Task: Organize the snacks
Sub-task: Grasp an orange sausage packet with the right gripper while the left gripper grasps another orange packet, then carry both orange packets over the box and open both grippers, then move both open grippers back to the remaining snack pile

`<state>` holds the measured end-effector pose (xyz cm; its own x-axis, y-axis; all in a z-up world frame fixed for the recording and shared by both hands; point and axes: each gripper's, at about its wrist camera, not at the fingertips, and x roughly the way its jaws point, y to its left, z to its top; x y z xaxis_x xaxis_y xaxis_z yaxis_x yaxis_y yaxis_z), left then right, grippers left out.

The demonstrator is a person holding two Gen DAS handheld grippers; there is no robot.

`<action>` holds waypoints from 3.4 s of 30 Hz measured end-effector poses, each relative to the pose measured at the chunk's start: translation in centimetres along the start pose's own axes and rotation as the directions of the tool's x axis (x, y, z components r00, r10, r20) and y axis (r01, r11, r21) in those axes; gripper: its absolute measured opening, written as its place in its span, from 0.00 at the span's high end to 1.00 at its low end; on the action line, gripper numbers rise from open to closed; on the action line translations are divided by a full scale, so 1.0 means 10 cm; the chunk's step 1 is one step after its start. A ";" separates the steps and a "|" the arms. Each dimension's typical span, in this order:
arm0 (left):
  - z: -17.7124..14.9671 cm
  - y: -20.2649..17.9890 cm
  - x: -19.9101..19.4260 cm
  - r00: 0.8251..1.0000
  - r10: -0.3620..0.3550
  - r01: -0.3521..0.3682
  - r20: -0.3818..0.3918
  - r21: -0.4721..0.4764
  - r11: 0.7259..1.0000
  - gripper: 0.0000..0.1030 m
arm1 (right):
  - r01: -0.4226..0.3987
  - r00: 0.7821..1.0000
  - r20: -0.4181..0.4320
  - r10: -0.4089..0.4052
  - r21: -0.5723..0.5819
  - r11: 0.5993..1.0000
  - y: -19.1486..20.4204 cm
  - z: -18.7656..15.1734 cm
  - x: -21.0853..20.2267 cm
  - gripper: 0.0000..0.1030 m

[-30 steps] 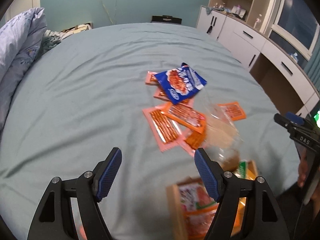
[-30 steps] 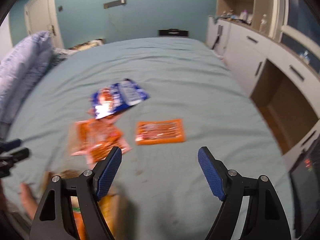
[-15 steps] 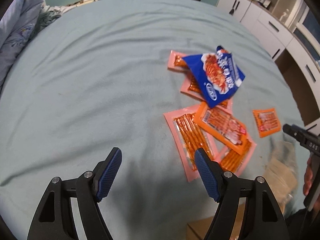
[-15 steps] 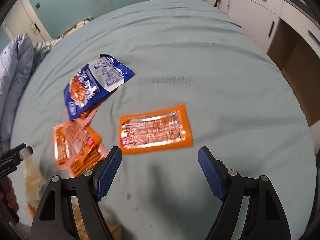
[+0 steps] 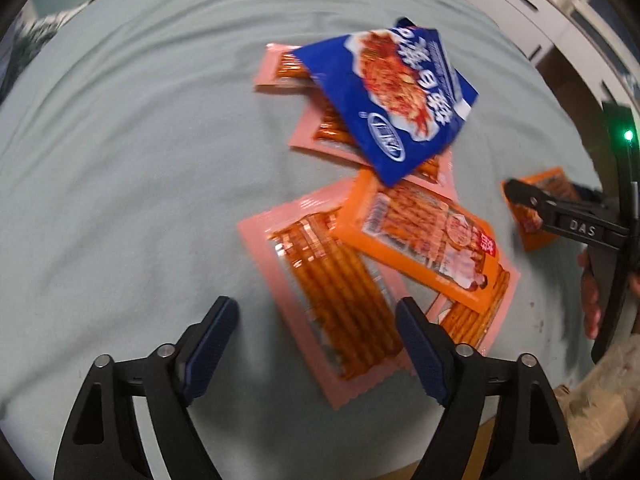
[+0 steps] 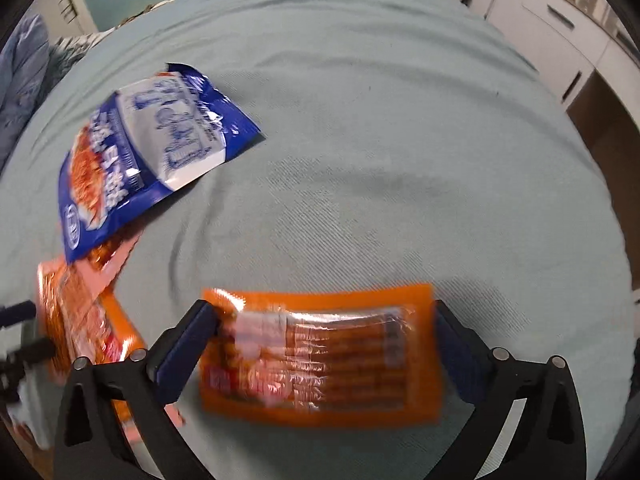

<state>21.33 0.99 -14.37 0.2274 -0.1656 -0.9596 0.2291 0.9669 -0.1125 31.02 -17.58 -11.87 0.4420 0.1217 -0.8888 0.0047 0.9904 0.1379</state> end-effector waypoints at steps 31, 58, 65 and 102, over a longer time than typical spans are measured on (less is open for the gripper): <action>0.39 0.13 -0.05 0.996 -0.073 0.080 0.051 -0.153 0.985 0.95 | 0.011 0.998 -0.058 -0.018 -0.128 0.992 0.32 -0.39 0.03 0.27; -1.34 -0.70 -1.52 0.947 -0.290 0.260 0.141 0.198 0.945 0.37 | -0.665 0.738 0.117 0.665 -0.049 0.746 0.16 -1.58 -1.47 0.96; -1.32 -0.39 -1.58 0.944 -0.232 0.223 0.235 0.064 0.973 0.30 | -0.716 0.694 0.004 0.720 -0.097 0.691 0.39 -1.65 -1.38 0.95; -1.29 -0.16 -1.60 0.960 -0.030 0.049 0.278 -0.062 0.997 0.26 | -0.165 0.955 0.267 0.132 0.104 0.981 -0.09 -1.32 -1.59 0.39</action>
<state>5.13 4.61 -2.17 0.4743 -0.2418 -0.8465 0.1805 0.9678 -0.1754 12.17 -19.56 -3.60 0.6619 0.2296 -0.7136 0.0251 0.9446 0.3272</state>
